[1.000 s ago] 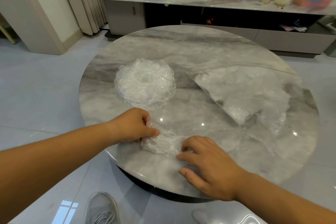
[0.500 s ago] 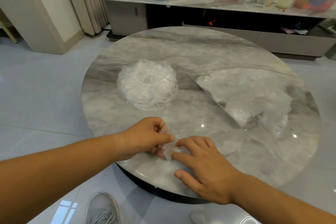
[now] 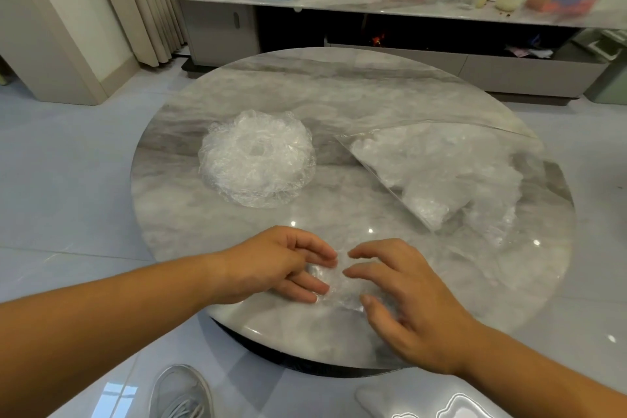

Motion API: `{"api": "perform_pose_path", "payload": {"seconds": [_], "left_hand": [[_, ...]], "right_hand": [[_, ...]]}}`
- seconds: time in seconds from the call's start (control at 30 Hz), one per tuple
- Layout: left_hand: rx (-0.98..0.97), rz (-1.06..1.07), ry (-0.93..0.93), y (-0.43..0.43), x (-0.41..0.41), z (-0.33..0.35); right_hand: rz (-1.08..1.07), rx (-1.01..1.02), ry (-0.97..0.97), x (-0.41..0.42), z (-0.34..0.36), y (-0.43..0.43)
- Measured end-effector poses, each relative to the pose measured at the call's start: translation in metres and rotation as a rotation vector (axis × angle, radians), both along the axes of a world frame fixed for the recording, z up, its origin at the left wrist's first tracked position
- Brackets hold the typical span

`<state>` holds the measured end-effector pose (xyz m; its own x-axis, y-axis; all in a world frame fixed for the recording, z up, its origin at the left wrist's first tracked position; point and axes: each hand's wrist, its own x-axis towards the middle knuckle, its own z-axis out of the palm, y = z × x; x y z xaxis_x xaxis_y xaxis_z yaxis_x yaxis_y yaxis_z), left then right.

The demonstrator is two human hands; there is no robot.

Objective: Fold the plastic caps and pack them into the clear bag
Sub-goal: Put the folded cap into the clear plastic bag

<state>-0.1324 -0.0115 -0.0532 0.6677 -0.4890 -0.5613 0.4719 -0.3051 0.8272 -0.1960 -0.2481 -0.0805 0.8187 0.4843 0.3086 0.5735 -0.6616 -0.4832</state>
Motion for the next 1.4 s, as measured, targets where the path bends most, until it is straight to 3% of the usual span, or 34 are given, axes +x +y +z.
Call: {"api": "perform_pose_path", "payload": {"seconds": [0.13, 0.23, 0.3, 0.43, 0.63, 0.7, 0.8, 0.93, 1.13, 1.27, 1.4], "left_hand": [[0.012, 0.038, 0.058, -0.004, 0.002, 0.006], [0.034, 0.027, 0.052, -0.006, 0.005, 0.01], [0.097, 0.023, -0.062, -0.008, 0.009, 0.01], [0.411, -0.067, -0.51, -0.015, 0.023, 0.005], [0.68, -0.346, -0.529, -0.035, 0.027, 0.006], [0.665, -0.324, -0.475, -0.036, 0.027, 0.002], [0.462, -0.165, -0.286, -0.035, 0.026, -0.002], [0.041, 0.114, 0.097, -0.035, 0.021, 0.001], [-0.189, 0.127, 0.28, -0.035, 0.01, 0.011], [-0.195, 0.03, 0.309, -0.036, 0.001, 0.013], [-0.221, 0.056, 0.417, -0.035, -0.001, 0.012]], "right_hand": [[0.174, -0.238, 0.032, -0.005, -0.002, 0.006], [0.186, -0.341, 0.046, -0.008, -0.007, 0.004], [0.187, -0.377, 0.034, -0.009, -0.008, 0.001], [0.198, -0.425, -0.017, -0.012, -0.01, -0.004], [0.239, -0.472, -0.031, -0.012, -0.01, -0.015], [0.212, -0.353, 0.015, -0.013, -0.011, -0.018], [0.01, 0.014, 0.154, -0.015, -0.009, -0.02], [-0.317, 0.526, 0.585, -0.006, 0.009, -0.014], [-0.289, 0.97, 0.889, 0.009, 0.014, -0.003], [-0.242, 1.047, 0.887, 0.011, 0.017, 0.0], [-0.176, 0.816, 0.64, 0.007, 0.014, -0.001]]}}
